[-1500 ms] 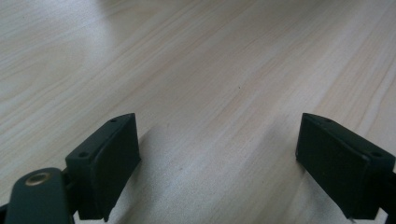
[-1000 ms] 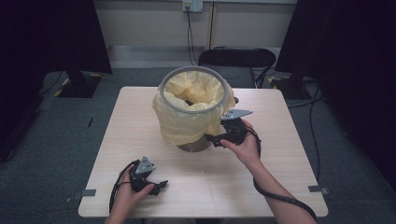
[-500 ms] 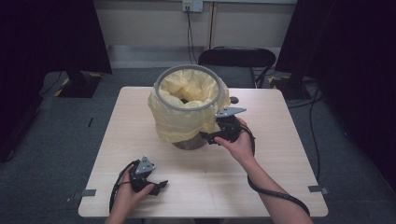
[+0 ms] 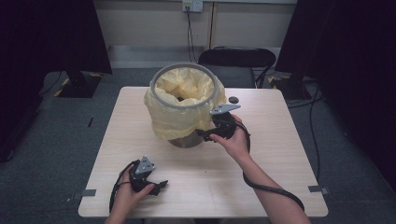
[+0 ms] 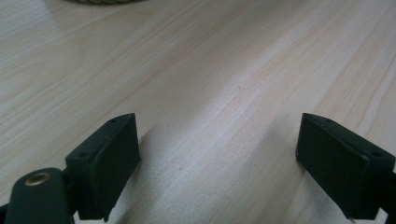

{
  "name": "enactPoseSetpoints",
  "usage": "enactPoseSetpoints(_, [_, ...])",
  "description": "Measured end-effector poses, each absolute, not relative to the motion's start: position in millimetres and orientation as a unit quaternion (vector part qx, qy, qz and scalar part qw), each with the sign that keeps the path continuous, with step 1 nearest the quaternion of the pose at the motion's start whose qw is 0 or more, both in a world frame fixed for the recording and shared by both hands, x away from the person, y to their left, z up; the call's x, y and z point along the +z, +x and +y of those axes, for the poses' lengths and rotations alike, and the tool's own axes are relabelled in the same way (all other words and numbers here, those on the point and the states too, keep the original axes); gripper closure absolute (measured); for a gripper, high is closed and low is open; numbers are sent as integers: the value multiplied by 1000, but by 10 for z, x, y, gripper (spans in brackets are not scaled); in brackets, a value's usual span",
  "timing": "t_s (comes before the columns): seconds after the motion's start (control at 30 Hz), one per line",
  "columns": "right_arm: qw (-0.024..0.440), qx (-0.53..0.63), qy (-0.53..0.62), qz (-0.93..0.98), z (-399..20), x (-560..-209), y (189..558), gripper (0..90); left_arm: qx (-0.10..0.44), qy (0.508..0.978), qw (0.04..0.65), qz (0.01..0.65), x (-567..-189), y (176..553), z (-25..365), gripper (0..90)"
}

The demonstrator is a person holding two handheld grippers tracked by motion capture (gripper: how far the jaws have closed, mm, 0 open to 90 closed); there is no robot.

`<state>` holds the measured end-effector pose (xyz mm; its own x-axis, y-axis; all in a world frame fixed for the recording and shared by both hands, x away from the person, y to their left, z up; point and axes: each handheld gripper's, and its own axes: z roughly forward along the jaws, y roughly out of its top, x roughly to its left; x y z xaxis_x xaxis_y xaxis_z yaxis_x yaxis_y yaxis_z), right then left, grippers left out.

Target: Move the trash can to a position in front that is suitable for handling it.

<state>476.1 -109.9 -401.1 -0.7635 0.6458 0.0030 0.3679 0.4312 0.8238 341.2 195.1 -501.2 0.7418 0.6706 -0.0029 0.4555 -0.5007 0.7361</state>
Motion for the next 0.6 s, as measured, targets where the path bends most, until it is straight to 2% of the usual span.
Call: enactPoseSetpoints(0.6, [165, 398, 278, 858, -1195, -3982, 4747, 140, 143, 854, 375, 329, -5012, 3412, 1951, 127])
